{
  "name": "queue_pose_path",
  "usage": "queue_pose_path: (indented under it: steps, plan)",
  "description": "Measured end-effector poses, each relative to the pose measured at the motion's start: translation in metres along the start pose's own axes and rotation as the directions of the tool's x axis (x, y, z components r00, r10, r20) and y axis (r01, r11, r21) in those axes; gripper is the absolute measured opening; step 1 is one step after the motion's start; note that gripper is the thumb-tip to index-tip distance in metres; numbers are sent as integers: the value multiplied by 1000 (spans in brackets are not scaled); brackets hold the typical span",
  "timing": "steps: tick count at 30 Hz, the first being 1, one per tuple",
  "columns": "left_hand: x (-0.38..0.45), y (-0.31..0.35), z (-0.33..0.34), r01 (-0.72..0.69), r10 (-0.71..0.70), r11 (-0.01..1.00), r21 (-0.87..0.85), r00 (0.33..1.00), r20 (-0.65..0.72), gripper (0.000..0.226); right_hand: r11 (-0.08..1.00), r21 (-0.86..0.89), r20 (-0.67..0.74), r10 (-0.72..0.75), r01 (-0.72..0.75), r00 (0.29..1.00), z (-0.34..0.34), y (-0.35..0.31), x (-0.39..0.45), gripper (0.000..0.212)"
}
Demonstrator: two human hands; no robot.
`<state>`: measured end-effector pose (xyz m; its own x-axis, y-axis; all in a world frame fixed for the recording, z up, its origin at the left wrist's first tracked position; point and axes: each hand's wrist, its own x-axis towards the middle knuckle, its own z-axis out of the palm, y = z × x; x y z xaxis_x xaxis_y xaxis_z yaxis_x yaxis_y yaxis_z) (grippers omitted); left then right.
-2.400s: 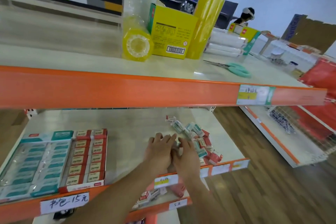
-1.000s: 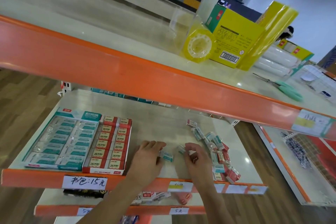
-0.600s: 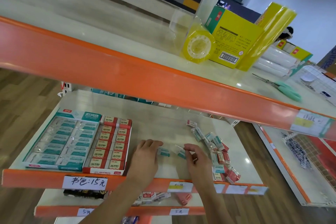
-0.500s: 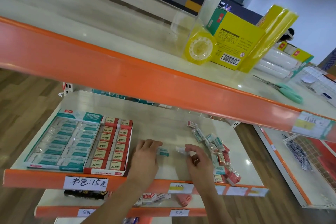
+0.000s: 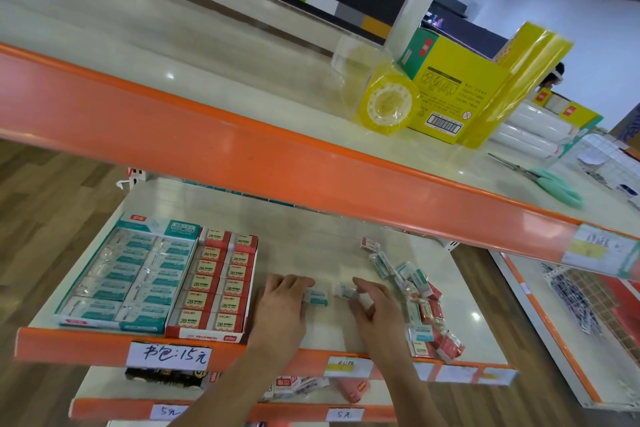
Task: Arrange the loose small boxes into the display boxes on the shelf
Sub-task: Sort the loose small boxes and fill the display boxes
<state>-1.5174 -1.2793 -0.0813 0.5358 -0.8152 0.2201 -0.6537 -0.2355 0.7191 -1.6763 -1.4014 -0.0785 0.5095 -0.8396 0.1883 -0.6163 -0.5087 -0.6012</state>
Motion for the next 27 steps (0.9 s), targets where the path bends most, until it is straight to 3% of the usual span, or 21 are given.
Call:
queue_pose_path:
  steps: [10, 16, 27]
  plan:
    - [1, -3, 2, -36, 36, 999, 22, 999, 12, 41, 997, 53, -50, 67, -64, 996, 2, -1, -3, 12]
    - [0, 1, 2, -24, 22, 997, 68, 999, 27, 44, 998, 62, 27, 31, -33, 999, 2, 0, -3, 33]
    - [4, 1, -49, -169, 175, 983, 71, 980, -99, 40, 993, 81, -100, -72, 80, 992, -3, -61, -2, 23]
